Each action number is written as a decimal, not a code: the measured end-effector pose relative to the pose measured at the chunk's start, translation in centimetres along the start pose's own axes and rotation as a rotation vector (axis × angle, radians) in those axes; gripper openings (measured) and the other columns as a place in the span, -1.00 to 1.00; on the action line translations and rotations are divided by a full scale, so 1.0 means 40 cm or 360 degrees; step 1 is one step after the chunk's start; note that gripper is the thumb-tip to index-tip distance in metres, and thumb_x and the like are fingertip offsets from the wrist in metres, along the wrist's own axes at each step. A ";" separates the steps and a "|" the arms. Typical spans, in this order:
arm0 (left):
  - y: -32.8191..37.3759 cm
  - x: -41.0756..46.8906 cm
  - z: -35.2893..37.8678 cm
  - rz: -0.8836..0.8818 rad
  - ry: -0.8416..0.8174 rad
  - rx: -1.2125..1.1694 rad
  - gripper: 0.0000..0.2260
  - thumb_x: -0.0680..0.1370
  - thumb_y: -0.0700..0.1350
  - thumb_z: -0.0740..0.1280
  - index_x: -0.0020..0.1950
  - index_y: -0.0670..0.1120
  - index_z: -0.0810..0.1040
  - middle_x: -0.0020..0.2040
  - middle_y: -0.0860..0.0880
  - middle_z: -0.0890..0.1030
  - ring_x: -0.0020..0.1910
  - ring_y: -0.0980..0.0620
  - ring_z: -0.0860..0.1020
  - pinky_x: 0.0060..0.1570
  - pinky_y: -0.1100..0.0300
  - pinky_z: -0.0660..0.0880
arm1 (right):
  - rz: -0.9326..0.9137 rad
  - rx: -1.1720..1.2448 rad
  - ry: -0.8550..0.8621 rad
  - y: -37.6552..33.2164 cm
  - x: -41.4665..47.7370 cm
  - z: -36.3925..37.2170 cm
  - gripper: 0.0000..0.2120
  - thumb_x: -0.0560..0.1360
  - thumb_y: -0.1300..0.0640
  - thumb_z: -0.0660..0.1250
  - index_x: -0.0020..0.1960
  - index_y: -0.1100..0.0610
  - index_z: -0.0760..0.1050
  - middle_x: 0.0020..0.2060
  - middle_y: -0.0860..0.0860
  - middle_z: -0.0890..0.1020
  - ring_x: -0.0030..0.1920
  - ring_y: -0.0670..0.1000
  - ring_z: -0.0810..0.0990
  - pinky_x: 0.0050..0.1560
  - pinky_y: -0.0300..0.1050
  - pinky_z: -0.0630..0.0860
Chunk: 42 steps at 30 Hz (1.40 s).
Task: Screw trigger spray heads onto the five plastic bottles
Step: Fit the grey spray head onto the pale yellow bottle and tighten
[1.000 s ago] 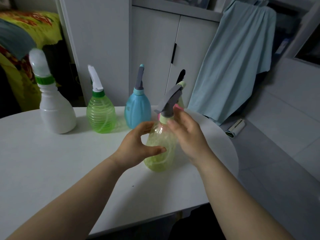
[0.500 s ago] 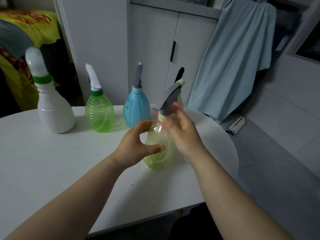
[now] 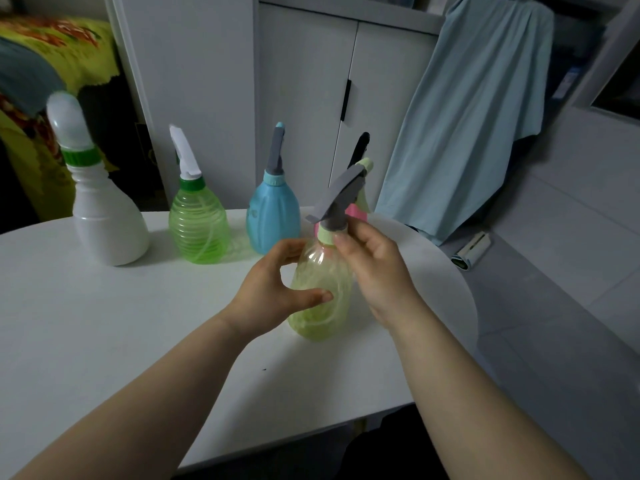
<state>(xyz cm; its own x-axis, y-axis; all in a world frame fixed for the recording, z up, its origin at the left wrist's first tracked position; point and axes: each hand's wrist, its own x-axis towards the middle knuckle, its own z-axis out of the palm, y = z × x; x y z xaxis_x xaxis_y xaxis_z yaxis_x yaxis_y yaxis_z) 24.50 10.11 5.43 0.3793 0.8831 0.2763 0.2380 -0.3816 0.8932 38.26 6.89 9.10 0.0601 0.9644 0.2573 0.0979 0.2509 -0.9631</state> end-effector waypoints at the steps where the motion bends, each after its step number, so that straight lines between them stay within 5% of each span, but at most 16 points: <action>1: 0.000 -0.001 0.001 0.0002 0.0006 -0.0004 -0.45 0.20 -0.16 0.54 0.11 -0.02 0.39 0.02 0.09 0.49 0.08 0.11 0.45 0.04 0.43 0.30 | -0.0021 0.0018 0.0018 -0.001 0.002 -0.001 -0.85 0.43 0.11 0.30 -0.04 -0.09 0.53 -0.12 -0.16 0.62 -0.03 -0.20 0.57 0.02 -0.32 0.49; 7: 0.003 -0.002 0.001 0.0024 0.0012 0.0007 -0.46 0.21 -0.16 0.53 0.08 0.03 0.37 0.00 0.14 0.48 0.07 0.13 0.45 -0.03 0.64 0.29 | -0.0174 -0.0021 0.0458 0.008 0.006 0.039 -0.69 0.32 0.26 0.42 -0.18 -0.06 0.36 -0.17 -0.12 0.54 -0.21 -0.35 0.54 -0.17 -0.48 0.45; 12: 0.004 -0.002 0.001 0.0042 0.0004 0.0004 -0.48 0.21 -0.18 0.53 0.05 0.03 0.37 -0.03 0.18 0.47 0.07 0.12 0.46 0.03 0.45 0.32 | -0.0016 -0.0098 -0.0026 -0.009 0.009 -0.001 -0.74 0.43 0.08 0.28 0.12 0.00 0.43 0.22 0.09 0.50 0.21 -0.03 0.47 0.23 -0.16 0.40; 15: 0.004 -0.003 0.002 0.0050 0.0009 0.0015 -0.48 0.21 -0.17 0.53 0.05 0.03 0.36 -0.04 0.22 0.46 0.03 0.18 0.45 -0.04 0.62 0.30 | -0.0112 -0.0046 -0.0038 -0.021 0.009 -0.007 -0.84 0.44 0.20 0.29 -0.07 -0.04 0.52 -0.07 0.00 0.63 -0.02 -0.13 0.57 0.06 -0.30 0.48; 19: 0.002 -0.005 0.002 0.0051 0.0025 0.0033 -0.44 0.21 -0.16 0.53 0.13 -0.06 0.39 0.03 0.08 0.49 0.07 0.11 0.45 -0.01 0.48 0.32 | -0.0248 -0.0228 0.0395 -0.006 0.003 0.031 -0.76 0.34 0.21 0.41 -0.23 -0.09 0.41 -0.25 -0.18 0.55 -0.23 -0.31 0.53 -0.15 -0.47 0.43; 22: 0.004 -0.003 0.003 0.0068 0.0016 0.0032 -0.46 0.21 -0.15 0.53 0.09 0.00 0.37 -0.02 0.18 0.47 0.01 0.22 0.45 -0.05 0.63 0.29 | -0.0289 -0.0289 0.0472 -0.002 0.001 0.040 -0.72 0.34 0.20 0.41 -0.21 -0.09 0.34 -0.24 -0.21 0.49 -0.24 -0.40 0.48 -0.19 -0.53 0.39; 25: 0.002 -0.002 0.003 0.0080 0.0013 0.0021 -0.47 0.21 -0.15 0.54 0.04 0.07 0.35 -0.04 0.27 0.44 0.00 0.35 0.41 -0.06 0.68 0.26 | -0.0192 -0.0283 0.0102 -0.011 0.000 0.018 -0.83 0.44 0.15 0.30 -0.03 -0.04 0.39 -0.14 -0.23 0.51 -0.14 -0.39 0.49 -0.10 -0.53 0.40; 28: -0.001 -0.001 0.005 0.0083 0.0023 0.0023 -0.48 0.20 -0.15 0.54 0.04 0.06 0.36 -0.04 0.27 0.44 0.00 0.34 0.41 -0.05 0.67 0.27 | -0.0132 -0.0277 -0.0089 -0.025 0.001 -0.001 -0.85 0.46 0.15 0.27 -0.09 -0.10 0.44 -0.15 -0.16 0.56 -0.10 -0.26 0.53 -0.06 -0.45 0.43; 31: -0.002 -0.002 0.008 0.0099 0.0037 0.0017 -0.48 0.20 -0.16 0.54 0.03 0.08 0.35 -0.04 0.28 0.43 -0.01 0.37 0.41 -0.06 0.68 0.26 | -0.0153 -0.0238 0.0209 -0.019 0.001 0.020 -0.84 0.40 0.19 0.35 -0.12 -0.04 0.44 -0.19 -0.14 0.56 -0.11 -0.17 0.55 -0.11 -0.48 0.43; 36: -0.001 -0.004 0.008 0.0133 0.0049 0.0035 -0.48 0.22 -0.17 0.53 0.04 0.04 0.32 -0.05 0.29 0.41 -0.02 0.38 0.40 -0.06 0.68 0.26 | -0.0239 -0.0233 0.0474 0.005 -0.008 0.066 -0.80 0.40 0.19 0.35 -0.04 0.06 0.38 -0.18 -0.22 0.49 -0.19 -0.45 0.47 -0.19 -0.61 0.33; 39: -0.002 -0.003 0.009 0.0124 0.0021 0.0011 -0.48 0.21 -0.17 0.53 0.03 0.03 0.34 -0.05 0.27 0.43 -0.01 0.36 0.41 -0.04 0.66 0.27 | -0.0156 -0.0191 0.0297 -0.009 0.000 0.046 -0.88 0.42 0.17 0.32 -0.10 0.00 0.44 -0.21 -0.20 0.53 -0.20 -0.39 0.50 -0.16 -0.53 0.36; 42: -0.007 0.004 -0.004 0.0069 -0.0075 -0.0017 -0.48 0.22 -0.19 0.53 0.05 0.01 0.35 -0.03 0.22 0.44 0.01 0.32 0.42 -0.04 0.65 0.29 | -0.0014 -0.0166 0.0046 -0.019 0.010 0.011 -0.88 0.41 0.14 0.34 -0.13 -0.07 0.49 -0.17 -0.13 0.58 -0.06 -0.15 0.55 0.03 -0.23 0.44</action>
<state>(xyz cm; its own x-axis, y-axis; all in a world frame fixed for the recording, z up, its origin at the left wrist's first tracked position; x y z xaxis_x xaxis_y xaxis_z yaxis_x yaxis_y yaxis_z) 24.34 10.39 5.27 0.4307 0.8519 0.2980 0.2112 -0.4161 0.8844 37.77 7.11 9.92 0.0873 0.9590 0.2697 0.2014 0.2481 -0.9476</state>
